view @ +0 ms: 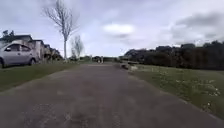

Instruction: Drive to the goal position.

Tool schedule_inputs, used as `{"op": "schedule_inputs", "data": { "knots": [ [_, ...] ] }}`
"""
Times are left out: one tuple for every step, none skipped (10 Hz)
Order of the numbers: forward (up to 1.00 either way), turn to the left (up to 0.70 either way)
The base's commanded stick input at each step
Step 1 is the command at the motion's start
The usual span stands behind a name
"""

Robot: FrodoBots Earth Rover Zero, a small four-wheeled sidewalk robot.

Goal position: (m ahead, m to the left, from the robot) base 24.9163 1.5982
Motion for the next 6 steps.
{"op": "schedule_inputs", "data": {
  "knots": [
    [0.70, 0.35],
    [0.70, 0.35],
    [0.70, 0.35],
    [0.70, 0.00],
    [0.70, 0.00],
    [0.70, 0.00]
  ]
}}
